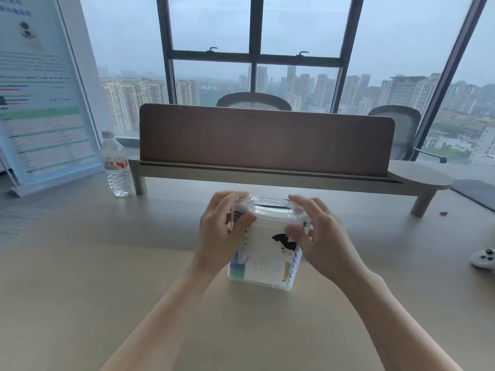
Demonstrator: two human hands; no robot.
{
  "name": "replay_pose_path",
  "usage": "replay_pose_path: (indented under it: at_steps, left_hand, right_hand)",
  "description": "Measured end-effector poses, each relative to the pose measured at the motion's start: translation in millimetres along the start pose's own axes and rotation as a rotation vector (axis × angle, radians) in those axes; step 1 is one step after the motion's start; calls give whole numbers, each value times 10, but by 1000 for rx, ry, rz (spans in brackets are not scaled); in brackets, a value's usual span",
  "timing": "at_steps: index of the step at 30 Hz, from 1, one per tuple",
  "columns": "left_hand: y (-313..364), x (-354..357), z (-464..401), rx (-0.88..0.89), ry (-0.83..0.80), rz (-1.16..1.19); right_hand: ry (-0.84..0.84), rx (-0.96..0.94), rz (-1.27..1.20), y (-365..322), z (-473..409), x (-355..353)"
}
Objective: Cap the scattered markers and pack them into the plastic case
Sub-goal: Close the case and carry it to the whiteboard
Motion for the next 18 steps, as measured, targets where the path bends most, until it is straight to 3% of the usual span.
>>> replay_pose_path:
  at_steps: [9,14,18]
  left_hand:
    - [598,-927,282,-64,162,-161]
    - [776,-1703,925,-270,432,-387]
    - [923,-2304,1509,-483,627,-340]
  right_hand:
    - [63,-17,-283,-748,116,114]
    - [21,-16,-526,-1240,252,305]
    - [-83,13,-839,-1770,471,486]
Point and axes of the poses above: each hand's wrist, its own z-axis away from the middle knuckle, its own x-axis out of the palm, y = z × x, the point moved 6 cm from there along -z, towards the middle knuckle, and after that the axes turned 13 degrees about z, right-handed, at the moved point
